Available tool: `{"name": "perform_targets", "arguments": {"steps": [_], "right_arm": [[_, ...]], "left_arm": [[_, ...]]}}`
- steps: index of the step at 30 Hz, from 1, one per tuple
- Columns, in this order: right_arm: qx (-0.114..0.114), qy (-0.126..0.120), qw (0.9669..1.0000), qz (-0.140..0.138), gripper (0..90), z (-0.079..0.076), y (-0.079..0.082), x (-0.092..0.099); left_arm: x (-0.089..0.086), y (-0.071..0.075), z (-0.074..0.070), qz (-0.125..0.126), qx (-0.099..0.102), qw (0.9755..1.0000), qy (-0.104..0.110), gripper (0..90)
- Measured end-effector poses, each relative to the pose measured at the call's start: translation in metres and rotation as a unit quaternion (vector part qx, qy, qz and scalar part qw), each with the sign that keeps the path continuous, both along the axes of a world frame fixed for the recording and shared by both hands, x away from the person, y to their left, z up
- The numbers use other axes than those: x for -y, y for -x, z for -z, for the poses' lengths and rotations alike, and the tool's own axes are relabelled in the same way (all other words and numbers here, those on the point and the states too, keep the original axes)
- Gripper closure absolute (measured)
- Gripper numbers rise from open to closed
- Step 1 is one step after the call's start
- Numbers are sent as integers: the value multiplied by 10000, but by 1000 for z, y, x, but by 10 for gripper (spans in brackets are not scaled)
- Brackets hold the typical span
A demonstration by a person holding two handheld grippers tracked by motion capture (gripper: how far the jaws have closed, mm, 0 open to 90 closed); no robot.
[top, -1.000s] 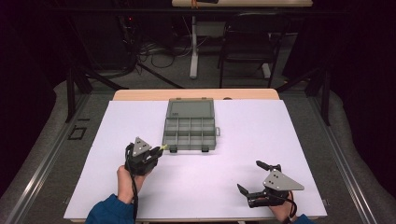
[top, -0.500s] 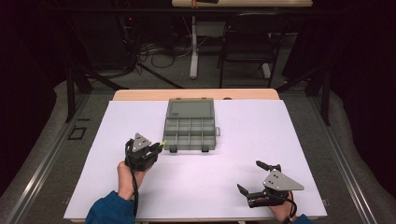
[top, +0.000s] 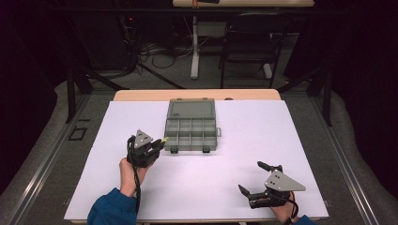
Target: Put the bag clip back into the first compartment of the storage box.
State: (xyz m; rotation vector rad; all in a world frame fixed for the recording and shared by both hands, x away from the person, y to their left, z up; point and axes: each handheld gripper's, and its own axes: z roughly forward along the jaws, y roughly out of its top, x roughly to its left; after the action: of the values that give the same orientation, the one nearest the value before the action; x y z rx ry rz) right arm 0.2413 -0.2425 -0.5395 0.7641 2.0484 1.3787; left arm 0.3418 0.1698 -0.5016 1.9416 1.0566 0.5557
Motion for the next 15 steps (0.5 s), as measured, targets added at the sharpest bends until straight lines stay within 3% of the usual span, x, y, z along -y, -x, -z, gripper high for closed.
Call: {"name": "perform_targets", "arguments": {"steps": [15], "right_arm": [[5,0,10000,10,0,0,0,0]], "left_arm": [[-3,-16,-4,-54,46,10000,24,798]]}}
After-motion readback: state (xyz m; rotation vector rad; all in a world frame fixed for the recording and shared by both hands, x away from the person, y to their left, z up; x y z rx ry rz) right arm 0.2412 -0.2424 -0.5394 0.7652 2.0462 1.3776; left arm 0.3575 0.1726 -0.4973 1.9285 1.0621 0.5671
